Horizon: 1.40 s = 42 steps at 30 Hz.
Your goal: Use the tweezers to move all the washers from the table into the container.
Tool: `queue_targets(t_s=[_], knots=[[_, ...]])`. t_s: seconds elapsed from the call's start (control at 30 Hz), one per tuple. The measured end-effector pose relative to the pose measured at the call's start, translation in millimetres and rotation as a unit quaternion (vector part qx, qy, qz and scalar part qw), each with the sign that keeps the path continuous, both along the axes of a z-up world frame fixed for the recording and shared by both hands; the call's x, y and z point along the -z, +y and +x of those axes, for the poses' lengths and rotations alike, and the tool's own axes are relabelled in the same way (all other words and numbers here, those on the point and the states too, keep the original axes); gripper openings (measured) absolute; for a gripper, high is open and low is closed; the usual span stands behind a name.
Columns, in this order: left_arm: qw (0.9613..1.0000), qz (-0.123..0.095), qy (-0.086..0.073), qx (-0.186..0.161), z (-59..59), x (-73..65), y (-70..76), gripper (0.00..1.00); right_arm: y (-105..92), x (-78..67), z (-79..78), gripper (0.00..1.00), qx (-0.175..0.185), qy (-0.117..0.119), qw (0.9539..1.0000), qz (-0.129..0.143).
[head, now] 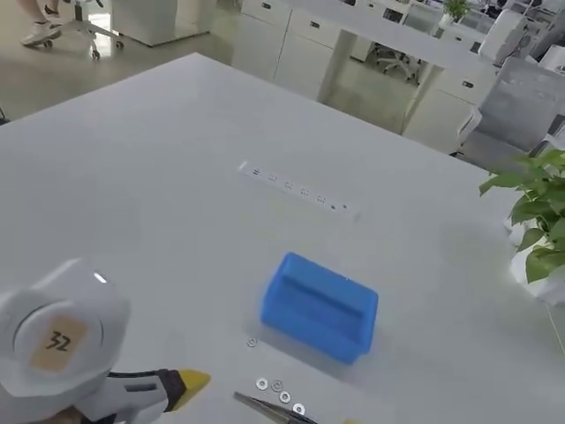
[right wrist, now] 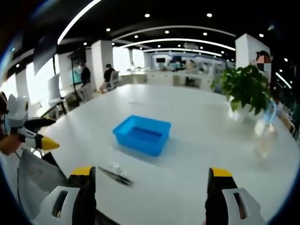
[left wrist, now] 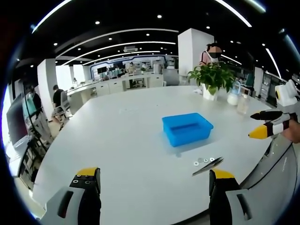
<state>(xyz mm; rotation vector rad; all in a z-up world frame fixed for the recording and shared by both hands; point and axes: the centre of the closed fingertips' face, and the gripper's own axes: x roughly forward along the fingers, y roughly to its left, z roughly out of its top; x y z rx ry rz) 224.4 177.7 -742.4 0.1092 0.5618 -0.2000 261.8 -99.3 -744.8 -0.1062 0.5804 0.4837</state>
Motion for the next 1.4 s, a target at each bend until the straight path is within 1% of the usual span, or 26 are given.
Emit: queue_targets(t_s=[0.1, 0.23, 0.37, 0.43, 0.5, 0.63, 0.77, 0.87, 0.93, 0.97, 1.03, 1.07, 1.1, 1.13, 1.17, 1.2, 1.3, 1.33, 1.37, 1.4], knots=[[1.0, 0.009, 0.002, -0.001, -0.8, 0.9, 0.7, 0.99, -1.4, -1.8, 2.0, 0.98, 0.003, -0.004, 1.0, 0.003], [1.0, 0.005, 0.003, 0.002, -1.5, 0.2, -1.6, 0.99, -0.3, -1.4, 1.3, 0.98, 0.001, -0.005, 1.0, 0.002], [0.9999, 0.009, 0.007, 0.006, -1.6, 1.1, -3.6, 0.99, -0.3, -2.2, 1.4, 0.98, 0.001, -0.006, 1.0, -0.001], [0.9999, 0.012, 0.008, 0.007, -1.6, 1.5, -3.8, 0.99, 0.3, -2.9, 1.7, 0.99, 0.003, -0.006, 1.0, 0.006], [0.9999, 0.012, 0.008, 0.008, -1.9, 2.1, -4.0, 0.99, -0.1, -1.9, 1.6, 0.99, 0.003, -0.003, 1.0, 0.005], [0.9998, 0.012, 0.012, 0.012, -4.1, 3.2, -5.2, 0.97, -0.5, -3.0, 1.9, 0.99, 0.004, -0.006, 1.0, 0.007], [0.9996, 0.024, 0.004, 0.015, -2.8, 2.3, -4.4, 0.95, -1.8, -3.1, 1.8, 0.98, 0.007, -0.007, 0.9999, 0.009], [0.9996, 0.024, 0.006, 0.015, -2.3, 2.8, -4.8, 0.95, -3.1, -3.1, 1.8, 0.99, 0.01, -0.008, 0.9998, 0.013], [0.9994, 0.026, 0.01, 0.02, -2.3, 3.8, -6.4, 0.93, -4.2, -2.8, 2.1, 0.98, 0.012, -0.009, 0.9998, 0.013], [0.9991, 0.025, 0.011, 0.031, -2.4, 4.2, -9.8, 0.91, -4.4, -2.8, 2.2, 0.98, 0.012, -0.009, 0.9998, 0.013], [0.9984, 0.017, 0.019, 0.052, -3.3, 6.5, -17.7, 0.79, -4.5, -2.3, 2.5, 0.98, 0.012, -0.01, 0.9998, 0.015], [0.9971, 0.008, 0.027, 0.07, -3.7, 10.6, -24.9, 0.73, -4.5, -2.3, 2.9, 0.98, 0.012, -0.011, 0.9998, 0.015], [0.9959, 0.006, 0.037, 0.082, -4.5, 15.1, -28.3, 0.67, -4.7, -2.5, 3.3, 0.98, 0.013, -0.012, 0.9997, 0.015], [0.9937, 0.008, 0.05, 0.1, -5.1, 21.5, -33.1, 0.63, -4.7, -2.9, 3.8, 0.98, 0.014, -0.013, 0.9997, 0.016], [0.9925, 0.008, 0.054, 0.11, -4.7, 24.5, -36.0, 0.6, -4.6, -3.7, 4.2, 0.98, 0.017, -0.015, 0.9996, 0.019], [0.9911, 0.014, 0.055, 0.12, -2.9, 27.3, -39.1, 0.55, -4.8, -3.9, 4.4, 0.98, 0.019, -0.015, 0.9995, 0.021], [0.9869, 0.033, 0.049, 0.15, 2.4, 29.9, -46.3, 0.42, -6.1, -4.5, 3.7, 0.97, 0.026, -0.015, 0.9992, 0.025], [0.9848, 0.025, 0.052, 0.164, 3.7, 32.0, -52.5, 0.41, -6.5, -4.4, 3.2, 0.97, 0.027, -0.015, 0.9992, 0.025], [0.9826, 0.024, 0.055, 0.176, 4.1, 34.0, -56.6, 0.42, -7.6, -3.7, 2.5, 0.97, 0.027, -0.014, 0.9993, 0.022], [0.9795, 0.026, 0.057, 0.191, 4.3, 36.4, -60.9, 0.43, -8.4, -2.9, 2.3, 0.96, 0.027, -0.014, 0.9993, 0.02]])
